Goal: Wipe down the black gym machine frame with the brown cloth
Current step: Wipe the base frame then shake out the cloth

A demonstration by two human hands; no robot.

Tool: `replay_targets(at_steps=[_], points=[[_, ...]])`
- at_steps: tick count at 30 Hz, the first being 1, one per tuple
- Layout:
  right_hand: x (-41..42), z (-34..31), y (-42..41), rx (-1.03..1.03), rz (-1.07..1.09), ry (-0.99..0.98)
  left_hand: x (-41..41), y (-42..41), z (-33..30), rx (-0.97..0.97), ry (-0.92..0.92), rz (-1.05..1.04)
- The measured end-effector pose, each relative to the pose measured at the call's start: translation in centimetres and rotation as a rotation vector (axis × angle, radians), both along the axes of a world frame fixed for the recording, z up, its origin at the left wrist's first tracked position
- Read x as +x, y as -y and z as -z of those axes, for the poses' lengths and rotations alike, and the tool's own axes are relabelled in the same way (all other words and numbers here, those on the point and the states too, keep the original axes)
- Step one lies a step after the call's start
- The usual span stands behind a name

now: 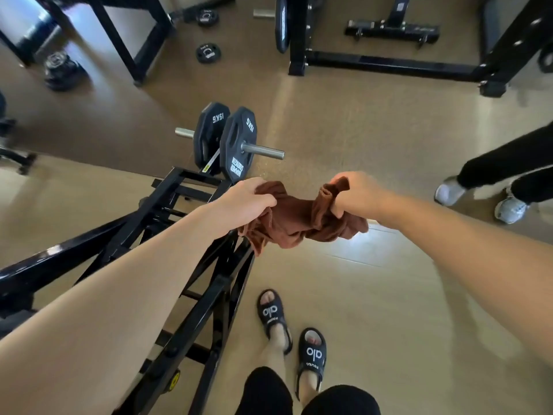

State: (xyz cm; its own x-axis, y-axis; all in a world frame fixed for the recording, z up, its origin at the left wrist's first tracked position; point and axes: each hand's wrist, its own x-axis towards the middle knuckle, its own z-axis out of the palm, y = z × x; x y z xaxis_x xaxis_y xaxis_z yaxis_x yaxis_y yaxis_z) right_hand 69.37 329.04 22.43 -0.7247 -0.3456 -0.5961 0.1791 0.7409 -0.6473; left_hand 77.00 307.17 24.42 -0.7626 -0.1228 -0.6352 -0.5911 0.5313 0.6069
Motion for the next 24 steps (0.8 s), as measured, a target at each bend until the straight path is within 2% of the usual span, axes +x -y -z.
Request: replay_targets(at_steps=[8,14,17,19,21,24], points=[[-6.2,-2.4,4.9,0.014,0.058,-0.066,-5.9,6.6,-1.0,-0.008,0.008,0.037],[-10.8,-5.1,7.4,-0.317,0.146,0.067,-10.8,9.1,-1.8,-0.067,0.186,0.313],[-13.6,-6.6,9.1,-0.393,0.107,0.04,-13.6,7.0,-2.3,0.124,0.095,0.356],[-16.2,-7.1,9.8,-0.397,0.082,0.019,-16.0,5.4,-2.0,0.201,-0.018,0.307],[-19.0,-7.6,10.0,-0.35,0.02,-0.004,-18.8,4.2,-2.3,0.215,-0.169,0.201],[-23.8,-8.4,9.0,-0.288,-0.05,-0.068,-23.2,3.4,-3.0,0.098,-0.299,0.092]])
